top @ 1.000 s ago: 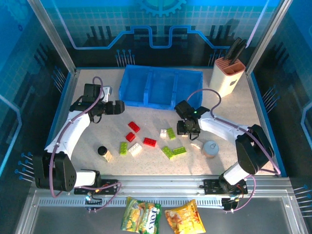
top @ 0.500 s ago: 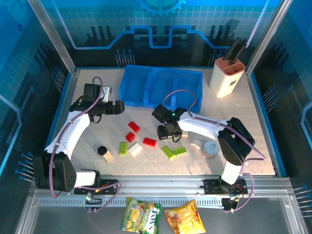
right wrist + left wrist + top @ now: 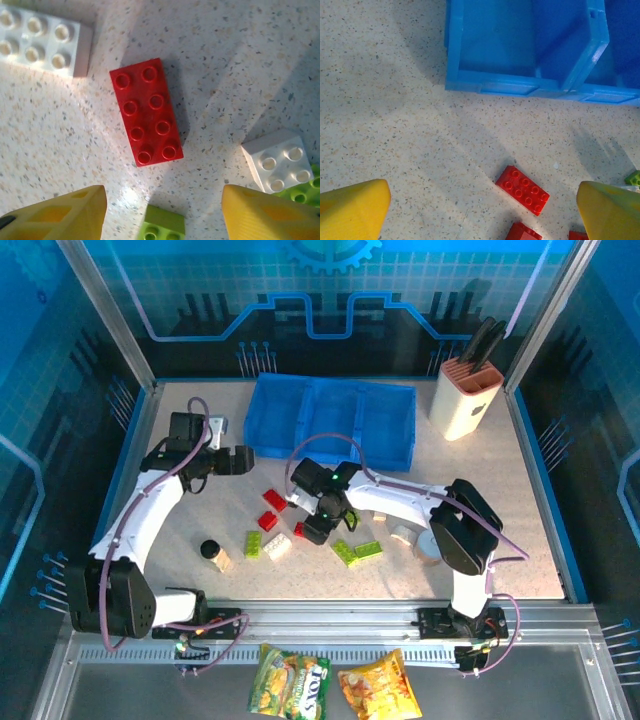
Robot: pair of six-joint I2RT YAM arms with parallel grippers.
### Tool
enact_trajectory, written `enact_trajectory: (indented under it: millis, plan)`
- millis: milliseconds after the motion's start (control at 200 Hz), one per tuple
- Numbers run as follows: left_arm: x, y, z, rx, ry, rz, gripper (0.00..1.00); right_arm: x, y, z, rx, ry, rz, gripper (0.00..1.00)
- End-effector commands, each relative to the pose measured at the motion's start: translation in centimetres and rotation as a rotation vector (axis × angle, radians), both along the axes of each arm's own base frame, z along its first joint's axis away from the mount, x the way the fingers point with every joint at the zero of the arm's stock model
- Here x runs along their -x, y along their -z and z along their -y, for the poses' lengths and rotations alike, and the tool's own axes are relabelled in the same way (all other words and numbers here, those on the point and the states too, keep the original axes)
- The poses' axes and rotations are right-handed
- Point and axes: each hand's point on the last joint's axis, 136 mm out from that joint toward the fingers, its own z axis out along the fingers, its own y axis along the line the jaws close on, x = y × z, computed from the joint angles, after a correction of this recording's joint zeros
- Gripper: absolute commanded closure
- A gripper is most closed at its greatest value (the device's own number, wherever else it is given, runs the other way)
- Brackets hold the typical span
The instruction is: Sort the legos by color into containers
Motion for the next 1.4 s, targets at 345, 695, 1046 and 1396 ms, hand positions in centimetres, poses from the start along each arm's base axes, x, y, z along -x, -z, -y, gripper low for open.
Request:
enact_trajectory:
  millis: [345, 695, 1046, 1396]
  plan:
    - [0.1, -0.7, -0.6, -0.028, 0.0, 0.038, 0.03, 0.3, 1.9, -1.9, 0.106, -0.239, -0.012, 0.34]
    - [0.2, -0.7, -0.7, -0.03, -0.003, 0.04, 0.03, -0.5, 3.6, -2.4, 0.15, -0.245, -0.018, 0.37]
    - [0.3, -0.7, -1.0, -0.045, -0.009, 0.044, 0.02, -0.6, 4.5, -2.4, 0.17, -0.254, -0.026, 0.46]
    - [0.4, -0.6, -0.8, -0.036, -0.007, 0.039, 0.03, -0.6, 4.3, -2.3, 0.169, -0.252, -0.019, 0.64]
